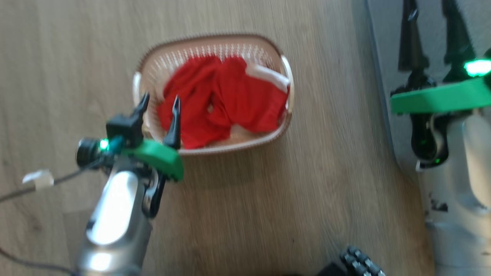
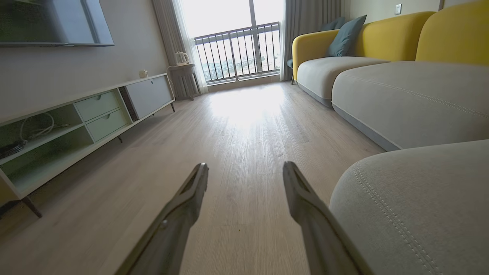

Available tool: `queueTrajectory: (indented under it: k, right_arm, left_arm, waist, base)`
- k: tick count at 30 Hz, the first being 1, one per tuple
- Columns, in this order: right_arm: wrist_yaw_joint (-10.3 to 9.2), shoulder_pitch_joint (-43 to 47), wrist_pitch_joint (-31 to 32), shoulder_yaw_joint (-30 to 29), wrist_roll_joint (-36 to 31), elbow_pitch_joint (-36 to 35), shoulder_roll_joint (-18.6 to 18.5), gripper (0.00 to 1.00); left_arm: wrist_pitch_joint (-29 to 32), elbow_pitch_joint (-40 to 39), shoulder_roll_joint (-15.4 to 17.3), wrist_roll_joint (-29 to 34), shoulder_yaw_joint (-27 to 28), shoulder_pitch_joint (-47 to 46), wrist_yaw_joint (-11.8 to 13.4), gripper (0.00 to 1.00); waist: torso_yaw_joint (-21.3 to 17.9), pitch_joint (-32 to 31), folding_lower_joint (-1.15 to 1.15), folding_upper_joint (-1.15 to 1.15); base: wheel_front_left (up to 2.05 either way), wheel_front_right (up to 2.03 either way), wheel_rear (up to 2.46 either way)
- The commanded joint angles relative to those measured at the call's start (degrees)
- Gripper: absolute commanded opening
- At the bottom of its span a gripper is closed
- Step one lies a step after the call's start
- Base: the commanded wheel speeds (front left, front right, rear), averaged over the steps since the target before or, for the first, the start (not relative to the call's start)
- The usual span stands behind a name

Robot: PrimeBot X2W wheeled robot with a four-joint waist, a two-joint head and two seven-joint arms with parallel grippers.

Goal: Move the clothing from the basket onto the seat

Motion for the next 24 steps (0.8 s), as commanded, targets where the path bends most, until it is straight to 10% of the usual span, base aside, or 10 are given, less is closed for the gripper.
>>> queueTrajectory:
  k: [1, 24]
  right_arm:
    - [-0.01, -1.6, -0.4, 0.8, 0.5, -2.6, 0.9, 1.0]
    - [-0.01, -12.0, -0.4, 4.6, 7.9, -8.5, 2.4, 1.0]
  left_arm:
    - [-0.5, 0.0, 0.7, 0.4, 0.4, -2.7, 0.4, 1.0]
    - [0.3, 31.0, 2.5, 5.0, -1.1, -32.7, 2.3, 1.0]
  waist:
    - [-2.9, 7.1, -0.01, 0.0]
    - [-15.2, 27.2, -0.01, 0.0]
  base:
    - [0.0, 0.0, 0.0]
    - [0.0, 0.0, 0.0]
